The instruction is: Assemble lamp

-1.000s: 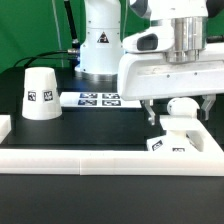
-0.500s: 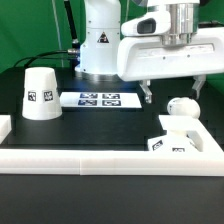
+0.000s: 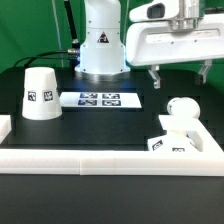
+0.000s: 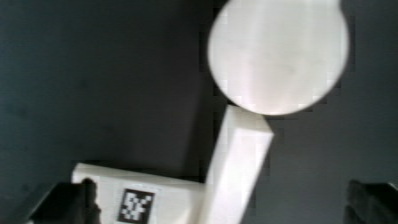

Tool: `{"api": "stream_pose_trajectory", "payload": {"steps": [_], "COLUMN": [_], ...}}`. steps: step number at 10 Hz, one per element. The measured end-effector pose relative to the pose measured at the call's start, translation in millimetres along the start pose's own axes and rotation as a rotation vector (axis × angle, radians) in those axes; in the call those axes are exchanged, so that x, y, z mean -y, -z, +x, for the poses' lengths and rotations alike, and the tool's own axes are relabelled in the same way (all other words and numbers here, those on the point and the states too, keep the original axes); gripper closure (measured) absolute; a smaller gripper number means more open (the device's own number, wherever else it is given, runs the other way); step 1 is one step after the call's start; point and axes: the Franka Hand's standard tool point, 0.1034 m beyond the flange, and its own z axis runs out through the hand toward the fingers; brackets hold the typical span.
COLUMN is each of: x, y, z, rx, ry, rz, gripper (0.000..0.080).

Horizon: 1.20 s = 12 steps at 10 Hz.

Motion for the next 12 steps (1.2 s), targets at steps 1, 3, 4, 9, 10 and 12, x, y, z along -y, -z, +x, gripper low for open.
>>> {"api": "stream_pose_trajectory", "payload": {"steps": [1,3,4,9,10,12], "x": [6.7,12.2,11.9,14.6,16.4,18.4], "y": [-2.5,-8.6,-8.6,-10.4,-13.2,-17.7], "z": [-0.6,-3.3,-3.4,-9.4,-16.1,-14.7], "rx": [0.001,-0.009,-0.004,0.243,0.326,0.444], "ry": [0.001,0.014,0.014,0.015,0.016,0.015], "rz": [0.002,0.005,0.004,0.003,0.004,0.008], "gripper": [0.0101,0.0101,0.0101,0.0101,0.0101,0.0101]}}
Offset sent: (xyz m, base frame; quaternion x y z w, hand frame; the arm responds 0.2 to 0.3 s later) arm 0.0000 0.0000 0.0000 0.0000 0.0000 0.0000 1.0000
